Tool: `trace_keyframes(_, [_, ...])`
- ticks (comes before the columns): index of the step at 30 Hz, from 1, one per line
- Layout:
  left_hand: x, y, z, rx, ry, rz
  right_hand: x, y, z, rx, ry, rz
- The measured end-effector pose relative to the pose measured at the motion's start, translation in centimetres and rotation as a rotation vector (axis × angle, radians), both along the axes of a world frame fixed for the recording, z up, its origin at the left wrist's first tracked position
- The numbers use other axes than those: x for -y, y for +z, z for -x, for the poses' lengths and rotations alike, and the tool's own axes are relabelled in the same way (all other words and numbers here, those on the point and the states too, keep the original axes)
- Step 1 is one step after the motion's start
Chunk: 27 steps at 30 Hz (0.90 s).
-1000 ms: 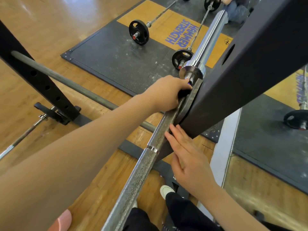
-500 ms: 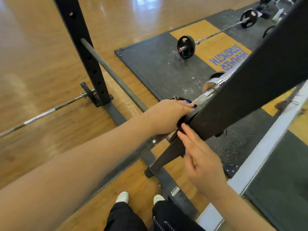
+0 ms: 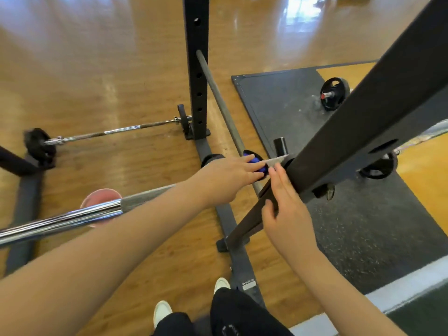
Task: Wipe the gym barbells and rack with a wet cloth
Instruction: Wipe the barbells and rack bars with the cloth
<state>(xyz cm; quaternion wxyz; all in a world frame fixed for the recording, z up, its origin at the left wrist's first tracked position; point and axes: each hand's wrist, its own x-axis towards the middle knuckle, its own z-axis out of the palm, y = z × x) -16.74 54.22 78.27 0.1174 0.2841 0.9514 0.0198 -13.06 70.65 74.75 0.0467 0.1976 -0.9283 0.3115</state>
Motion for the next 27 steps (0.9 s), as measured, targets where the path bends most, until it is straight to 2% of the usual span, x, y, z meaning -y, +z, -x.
trace_keyframes(3, [0.3,-0.5,-1.8,-0.058,0.037,0.083,0.6,0.8,0.1,0.088,-0.016,0.172])
trace_keyframes(5, [1.0,-0.7,-2.9,-0.06,0.061,0.069,1.8,1.5,0.7,0.08,0.087,0.16])
trace_keyframes(6, [1.5,-1.1,-3.4,-0.057,0.058,-0.032,2.4,1.6,1.3,0.104,0.171,0.15])
trace_keyframes(9, [2.9,-1.3,-5.6,-0.04,0.205,-0.648,4.0,2.1,3.2,0.318,0.345,0.162])
trace_keyframes(10, [3.6,-1.4,-6.4,-0.073,0.301,-0.8,4.3,2.0,3.9,0.331,0.367,0.127])
trace_keyframes(11, [4.2,-1.4,-7.2,-0.116,0.388,-0.86,4.5,1.7,4.2,0.29,0.379,0.071])
trace_keyframes(12, [4.9,-1.4,-7.9,-0.142,0.449,-0.84,4.7,1.3,4.3,0.214,0.378,0.032])
trace_keyframes(15, [6.1,-2.1,-9.1,-0.145,0.464,-0.515,5.9,0.2,3.2,-0.007,0.357,0.021])
trace_keyframes(17, [5.9,-2.2,-9.2,-0.139,0.468,-0.355,7.1,0.0,2.5,-0.023,0.334,0.071])
trace_keyframes(22, [5.8,-1.4,-9.1,-0.159,0.417,-0.121,7.3,0.2,1.8,0.017,0.369,0.156])
trace_keyframes(27, [10.9,-2.2,-12.5,-0.283,0.576,0.06,5.7,0.5,1.9,-0.092,0.195,0.139])
